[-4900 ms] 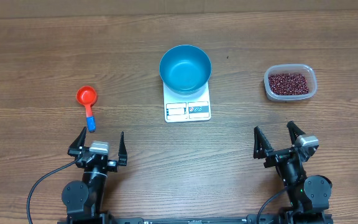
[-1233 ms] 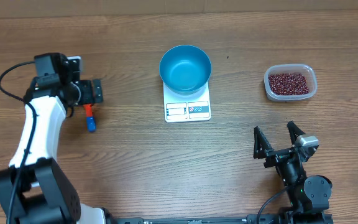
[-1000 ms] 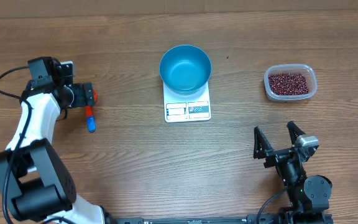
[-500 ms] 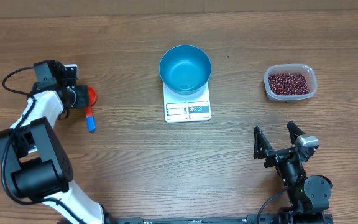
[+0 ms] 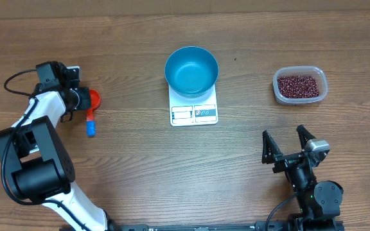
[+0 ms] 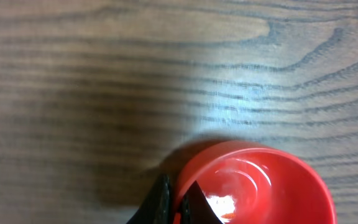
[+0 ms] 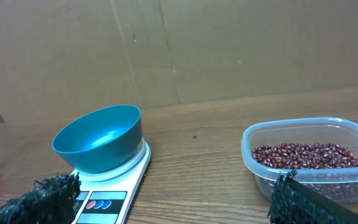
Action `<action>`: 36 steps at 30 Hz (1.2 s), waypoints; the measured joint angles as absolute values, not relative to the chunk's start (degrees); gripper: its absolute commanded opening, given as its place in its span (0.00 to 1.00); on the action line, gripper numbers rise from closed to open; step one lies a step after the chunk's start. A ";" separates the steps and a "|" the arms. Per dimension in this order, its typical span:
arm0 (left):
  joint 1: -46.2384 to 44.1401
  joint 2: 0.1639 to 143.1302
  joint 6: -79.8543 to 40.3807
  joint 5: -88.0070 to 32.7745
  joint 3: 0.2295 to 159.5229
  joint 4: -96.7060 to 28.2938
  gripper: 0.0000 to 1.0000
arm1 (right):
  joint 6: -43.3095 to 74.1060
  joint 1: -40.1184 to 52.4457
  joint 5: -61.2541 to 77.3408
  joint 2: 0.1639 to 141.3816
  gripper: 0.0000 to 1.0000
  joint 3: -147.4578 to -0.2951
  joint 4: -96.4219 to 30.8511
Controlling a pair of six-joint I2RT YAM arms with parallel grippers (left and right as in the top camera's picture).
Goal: Scoop item into bowl and weigh 150g on scale
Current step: 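Reach left gripper down to the red scoop and grasp it, then lift the red scoop with left gripper toward the right gripper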
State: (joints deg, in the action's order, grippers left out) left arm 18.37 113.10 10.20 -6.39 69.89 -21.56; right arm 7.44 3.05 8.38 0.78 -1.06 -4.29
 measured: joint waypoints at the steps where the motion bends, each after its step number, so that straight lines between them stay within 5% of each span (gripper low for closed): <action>1: 18.37 112.73 9.21 -6.42 69.93 -22.17 0.04 | 7.42 3.05 8.38 0.78 1.00 -1.06 -4.29; 15: 18.37 85.73 -21.78 -23.53 73.30 -28.69 0.04 | 7.44 3.05 8.16 0.78 1.00 -1.06 -4.32; 23: 17.69 82.67 -44.58 -32.47 73.41 -40.64 0.05 | 7.49 3.05 14.72 0.80 1.00 -1.06 -1.02; 36: 3.18 82.67 -55.66 -28.84 73.41 -43.24 0.05 | 21.04 3.05 31.20 1.02 1.00 -1.58 4.86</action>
